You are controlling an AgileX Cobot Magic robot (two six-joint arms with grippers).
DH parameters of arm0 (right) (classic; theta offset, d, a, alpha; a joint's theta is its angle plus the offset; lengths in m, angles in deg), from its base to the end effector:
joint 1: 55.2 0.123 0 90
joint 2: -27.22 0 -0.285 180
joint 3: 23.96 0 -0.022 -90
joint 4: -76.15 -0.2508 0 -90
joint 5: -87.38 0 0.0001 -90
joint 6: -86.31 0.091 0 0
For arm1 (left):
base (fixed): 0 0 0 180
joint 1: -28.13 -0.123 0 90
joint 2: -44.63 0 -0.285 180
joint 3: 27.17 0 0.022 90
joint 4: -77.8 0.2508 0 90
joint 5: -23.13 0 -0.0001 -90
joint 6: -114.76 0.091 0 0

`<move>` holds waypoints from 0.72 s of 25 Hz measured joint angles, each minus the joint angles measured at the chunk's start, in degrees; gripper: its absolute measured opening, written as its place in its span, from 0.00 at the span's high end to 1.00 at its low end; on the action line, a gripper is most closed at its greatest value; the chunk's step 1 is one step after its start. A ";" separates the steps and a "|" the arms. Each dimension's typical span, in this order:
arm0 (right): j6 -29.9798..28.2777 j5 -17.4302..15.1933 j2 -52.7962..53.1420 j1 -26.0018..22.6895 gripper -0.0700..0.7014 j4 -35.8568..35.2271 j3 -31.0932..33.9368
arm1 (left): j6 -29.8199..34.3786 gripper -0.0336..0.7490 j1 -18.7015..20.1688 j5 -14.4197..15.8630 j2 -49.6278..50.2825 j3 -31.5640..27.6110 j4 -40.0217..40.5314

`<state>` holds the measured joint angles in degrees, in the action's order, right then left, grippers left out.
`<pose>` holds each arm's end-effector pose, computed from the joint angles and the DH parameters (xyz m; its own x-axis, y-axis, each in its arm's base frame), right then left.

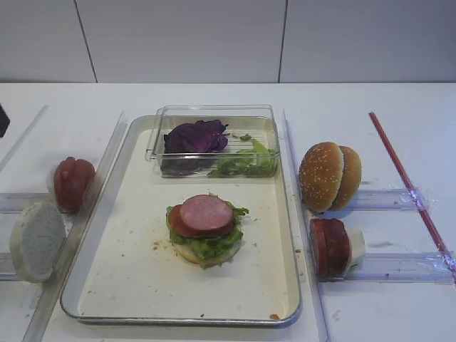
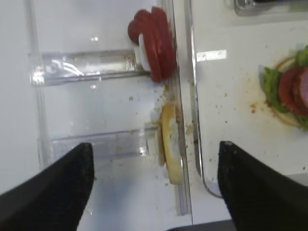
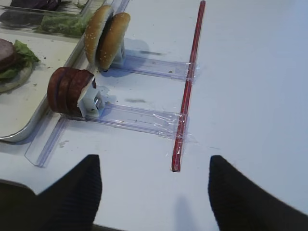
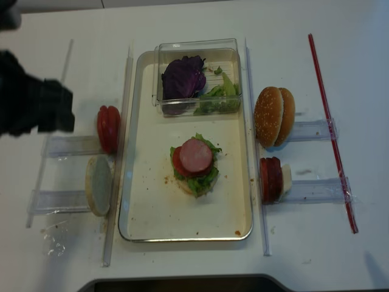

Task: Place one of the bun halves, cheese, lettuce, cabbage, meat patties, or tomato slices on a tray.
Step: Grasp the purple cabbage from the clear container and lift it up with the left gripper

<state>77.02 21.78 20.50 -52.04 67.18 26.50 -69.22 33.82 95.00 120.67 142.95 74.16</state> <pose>-0.0090 0.0125 0.2623 -0.5173 -0.1246 -0.8467 -0.2253 0.9743 -0.0057 0.2125 -0.0267 0.3553 -0.9282 0.0031 -0.3721 0.0391 0.9952 -0.0894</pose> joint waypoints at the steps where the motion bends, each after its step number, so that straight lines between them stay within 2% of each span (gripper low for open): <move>1: 0.00 0.00 0.00 0.00 0.26 0.00 0.00 | 0.14 0.31 0.00 0.00 1.90 2.06 0.00; 8: 0.00 0.00 0.00 0.00 0.26 0.00 0.00 | 1.37 0.31 0.00 -0.15 14.37 14.18 0.00; 15: 0.00 0.00 0.00 0.00 0.26 0.00 0.00 | 3.29 0.31 0.13 -0.19 22.35 21.33 0.00; 18: 0.00 0.00 0.00 0.00 0.26 0.00 0.00 | 3.43 0.31 2.03 -0.19 25.85 24.64 0.09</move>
<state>77.02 21.78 20.50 -52.04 67.18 26.50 -65.80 35.86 94.81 146.52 167.59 74.25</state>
